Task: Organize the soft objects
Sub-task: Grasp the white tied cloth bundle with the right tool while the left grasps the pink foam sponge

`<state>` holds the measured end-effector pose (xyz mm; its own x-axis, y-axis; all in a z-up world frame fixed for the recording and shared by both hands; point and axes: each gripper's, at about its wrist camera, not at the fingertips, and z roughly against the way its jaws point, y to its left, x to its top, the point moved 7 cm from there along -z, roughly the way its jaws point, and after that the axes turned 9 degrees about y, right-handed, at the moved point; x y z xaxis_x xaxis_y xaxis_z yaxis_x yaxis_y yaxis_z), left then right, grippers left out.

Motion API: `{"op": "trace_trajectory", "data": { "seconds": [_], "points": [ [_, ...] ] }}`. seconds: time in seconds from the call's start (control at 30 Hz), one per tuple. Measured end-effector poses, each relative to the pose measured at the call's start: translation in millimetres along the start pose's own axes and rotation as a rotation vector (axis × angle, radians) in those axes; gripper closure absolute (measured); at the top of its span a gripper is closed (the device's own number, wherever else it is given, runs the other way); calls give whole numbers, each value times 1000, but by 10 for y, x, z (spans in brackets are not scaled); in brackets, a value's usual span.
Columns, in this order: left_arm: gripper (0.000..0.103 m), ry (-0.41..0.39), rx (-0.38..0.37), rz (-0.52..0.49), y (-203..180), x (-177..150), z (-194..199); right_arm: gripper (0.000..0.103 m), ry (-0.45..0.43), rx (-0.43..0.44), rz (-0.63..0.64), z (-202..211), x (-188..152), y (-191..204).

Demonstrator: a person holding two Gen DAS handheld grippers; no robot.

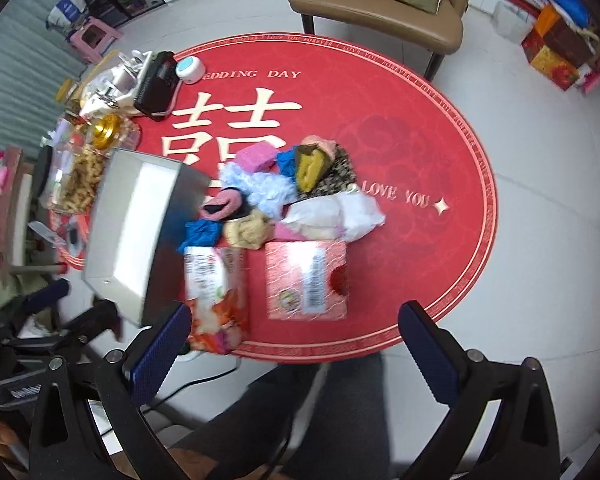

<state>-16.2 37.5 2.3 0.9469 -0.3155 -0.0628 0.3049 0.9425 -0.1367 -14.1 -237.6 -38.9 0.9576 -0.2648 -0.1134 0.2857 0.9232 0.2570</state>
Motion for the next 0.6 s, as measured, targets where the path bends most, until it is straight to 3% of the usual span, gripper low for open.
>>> {"op": "trace_trajectory", "data": {
  "seconds": [0.1,0.33,0.6],
  "points": [
    [0,14,10,4,-9,66,-113,0,13,-30,17,-129,104,-89],
    [0,25,9,-44,-221,362,-444,0,17,40,-41,-437,428,-332],
    [0,-1,-65,-122,-440,912,-994,0,19,54,-79,-844,807,-635]
  ]
}}
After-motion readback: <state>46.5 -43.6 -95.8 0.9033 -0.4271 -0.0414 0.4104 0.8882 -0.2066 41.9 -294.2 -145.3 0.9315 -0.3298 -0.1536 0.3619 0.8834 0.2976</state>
